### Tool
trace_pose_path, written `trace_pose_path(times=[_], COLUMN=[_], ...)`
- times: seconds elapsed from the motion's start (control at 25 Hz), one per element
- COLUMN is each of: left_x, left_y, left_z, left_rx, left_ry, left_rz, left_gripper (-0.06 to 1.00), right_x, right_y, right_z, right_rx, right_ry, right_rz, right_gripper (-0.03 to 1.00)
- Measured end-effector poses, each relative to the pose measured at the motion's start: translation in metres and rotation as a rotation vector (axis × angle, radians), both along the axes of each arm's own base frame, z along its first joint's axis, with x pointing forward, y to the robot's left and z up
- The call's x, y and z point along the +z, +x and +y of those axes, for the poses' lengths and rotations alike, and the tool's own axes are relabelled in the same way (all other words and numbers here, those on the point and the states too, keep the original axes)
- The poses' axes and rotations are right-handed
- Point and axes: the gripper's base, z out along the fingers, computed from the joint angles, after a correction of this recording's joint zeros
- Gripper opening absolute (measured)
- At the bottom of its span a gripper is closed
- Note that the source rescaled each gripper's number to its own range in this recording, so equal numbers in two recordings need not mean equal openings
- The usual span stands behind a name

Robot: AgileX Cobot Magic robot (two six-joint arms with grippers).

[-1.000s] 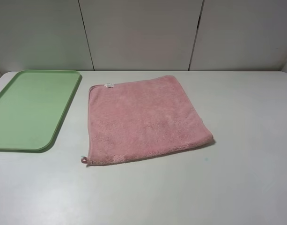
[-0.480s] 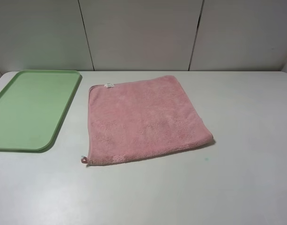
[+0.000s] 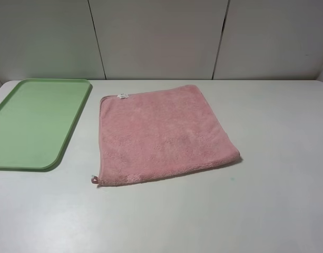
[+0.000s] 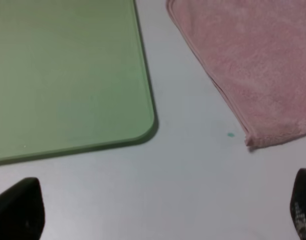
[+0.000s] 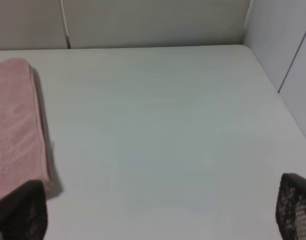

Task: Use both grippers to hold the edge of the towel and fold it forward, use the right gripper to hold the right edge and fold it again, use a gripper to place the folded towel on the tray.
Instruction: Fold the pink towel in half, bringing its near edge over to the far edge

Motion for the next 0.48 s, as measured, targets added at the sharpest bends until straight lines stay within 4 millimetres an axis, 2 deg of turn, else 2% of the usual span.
trace_pose_path(times=[0.24, 0.48], left_x=[0.009, 0.029], left_y=[-0.001, 0.018], left_z=[0.0, 0.0], left_rx=[-0.002, -0.012], left_ry=[-0.002, 0.008], left_rz=[-0.008, 0.081], left_gripper=[0.98, 0.98], right_x=[0.026, 0.054], right_y=[0.023, 0.052], right_z=[-0.002, -0.006], right_rx=[-0.002, -0.005], right_ry=[0.016, 0.007], right_rz=[0.082, 0.06], right_gripper=[1.0, 1.0])
